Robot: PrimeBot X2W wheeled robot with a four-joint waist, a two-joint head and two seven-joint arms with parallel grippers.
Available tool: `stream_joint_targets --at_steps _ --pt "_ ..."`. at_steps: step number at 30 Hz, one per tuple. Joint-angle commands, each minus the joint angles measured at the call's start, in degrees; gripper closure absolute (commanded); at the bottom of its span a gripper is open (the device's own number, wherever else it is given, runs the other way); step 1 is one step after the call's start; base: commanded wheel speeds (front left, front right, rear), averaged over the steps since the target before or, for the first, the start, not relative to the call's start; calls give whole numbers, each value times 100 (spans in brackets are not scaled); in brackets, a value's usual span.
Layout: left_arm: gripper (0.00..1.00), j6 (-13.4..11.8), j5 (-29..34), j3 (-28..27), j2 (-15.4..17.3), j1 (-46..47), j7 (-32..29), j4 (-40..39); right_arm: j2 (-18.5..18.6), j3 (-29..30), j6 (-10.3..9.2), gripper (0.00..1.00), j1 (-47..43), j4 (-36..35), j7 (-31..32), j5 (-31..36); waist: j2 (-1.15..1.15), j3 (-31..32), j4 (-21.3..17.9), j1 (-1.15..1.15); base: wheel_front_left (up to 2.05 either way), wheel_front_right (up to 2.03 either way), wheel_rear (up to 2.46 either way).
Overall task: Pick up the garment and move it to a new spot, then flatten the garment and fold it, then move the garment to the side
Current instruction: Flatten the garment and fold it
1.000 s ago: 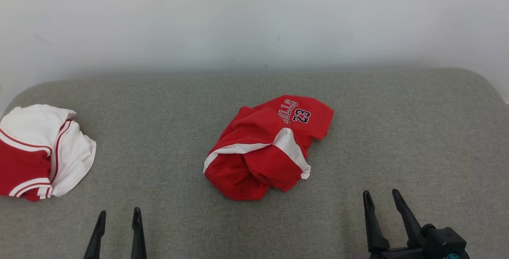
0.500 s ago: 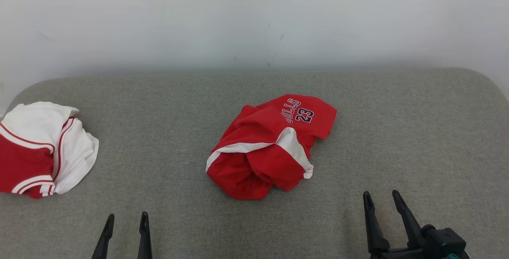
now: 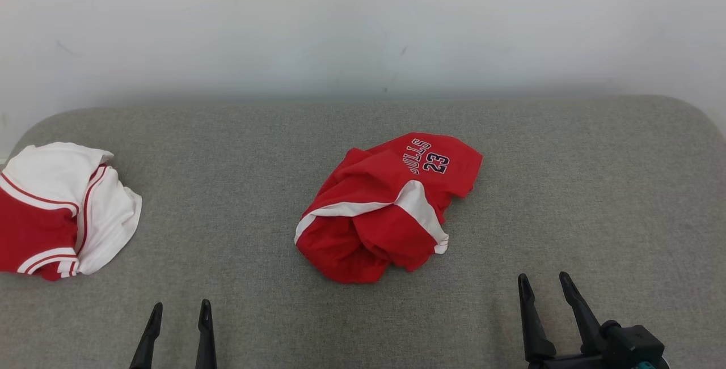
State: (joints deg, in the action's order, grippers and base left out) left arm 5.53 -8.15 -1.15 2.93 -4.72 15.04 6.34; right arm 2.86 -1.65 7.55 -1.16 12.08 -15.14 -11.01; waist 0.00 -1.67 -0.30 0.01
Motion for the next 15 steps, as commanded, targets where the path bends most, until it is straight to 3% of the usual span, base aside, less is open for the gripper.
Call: stream_joint_targets --at_steps 1,15 --pt "0 -9 23 -9 -8 38 14 18 3 8 -12 0 -4 10 -8 -17 0 -5 3 -1 0 0 0" --pt "0 -13 6 -38 -8 67 14 3 3 27 -12 0 24 20 -8 -10 0 -27 49 -1 0 0 0"
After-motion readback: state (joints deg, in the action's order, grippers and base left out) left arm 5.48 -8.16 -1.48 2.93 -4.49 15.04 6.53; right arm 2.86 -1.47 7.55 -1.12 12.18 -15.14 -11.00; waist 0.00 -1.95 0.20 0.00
